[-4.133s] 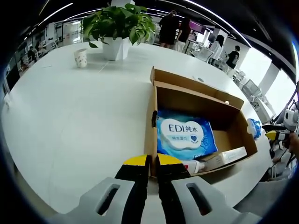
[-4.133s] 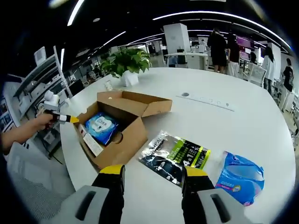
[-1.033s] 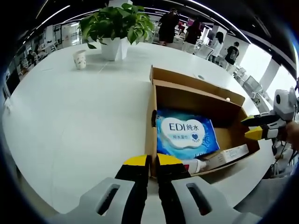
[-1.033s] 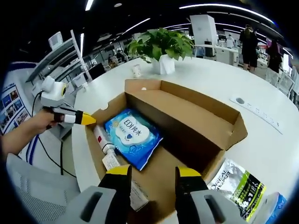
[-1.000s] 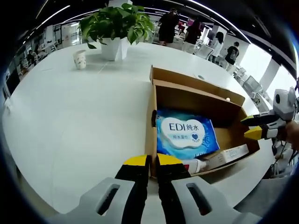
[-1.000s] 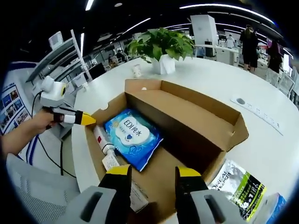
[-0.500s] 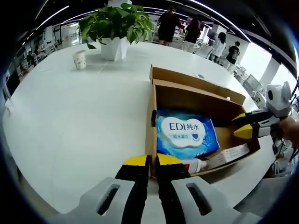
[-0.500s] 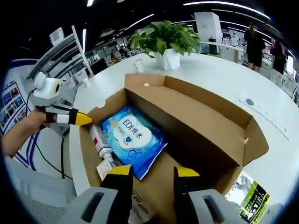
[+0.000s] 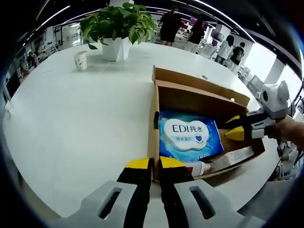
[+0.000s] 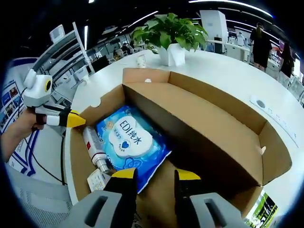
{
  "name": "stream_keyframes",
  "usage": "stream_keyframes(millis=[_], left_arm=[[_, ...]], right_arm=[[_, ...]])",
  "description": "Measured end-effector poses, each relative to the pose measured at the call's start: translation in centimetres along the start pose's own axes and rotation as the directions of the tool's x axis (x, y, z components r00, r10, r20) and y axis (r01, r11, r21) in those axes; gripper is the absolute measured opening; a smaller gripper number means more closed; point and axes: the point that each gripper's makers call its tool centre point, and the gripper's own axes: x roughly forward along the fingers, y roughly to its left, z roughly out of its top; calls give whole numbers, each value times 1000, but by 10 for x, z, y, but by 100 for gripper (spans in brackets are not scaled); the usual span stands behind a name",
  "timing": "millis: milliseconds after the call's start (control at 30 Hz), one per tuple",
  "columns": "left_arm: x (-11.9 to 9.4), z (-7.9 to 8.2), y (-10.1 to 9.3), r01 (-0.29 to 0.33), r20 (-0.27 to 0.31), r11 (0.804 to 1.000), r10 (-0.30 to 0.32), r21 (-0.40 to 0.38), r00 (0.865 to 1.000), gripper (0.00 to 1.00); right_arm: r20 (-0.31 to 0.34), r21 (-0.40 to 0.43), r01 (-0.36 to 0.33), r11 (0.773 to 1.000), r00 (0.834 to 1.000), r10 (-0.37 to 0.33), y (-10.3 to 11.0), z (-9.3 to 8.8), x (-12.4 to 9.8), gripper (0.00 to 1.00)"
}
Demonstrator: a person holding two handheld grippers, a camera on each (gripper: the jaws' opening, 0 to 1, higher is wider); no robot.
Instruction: Operate the shoe box by opening the lid, removing the specified soft item, and placing it in the target area until the item is outside and the box remains undamaged.
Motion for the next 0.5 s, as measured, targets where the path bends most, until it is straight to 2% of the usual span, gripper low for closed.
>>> stream_keyframes(millis=[133, 500], left_arm=[[1, 0, 1, -1, -1, 1000, 1, 1, 1000, 3], [1, 0, 2, 2, 0, 1000, -2, -5, 1000, 3]], right_arm=[[-4, 21, 6, 1000, 1000, -6, -8, 2, 12, 27], [6, 65, 21, 998, 1000, -21, -9, 0, 29, 26]])
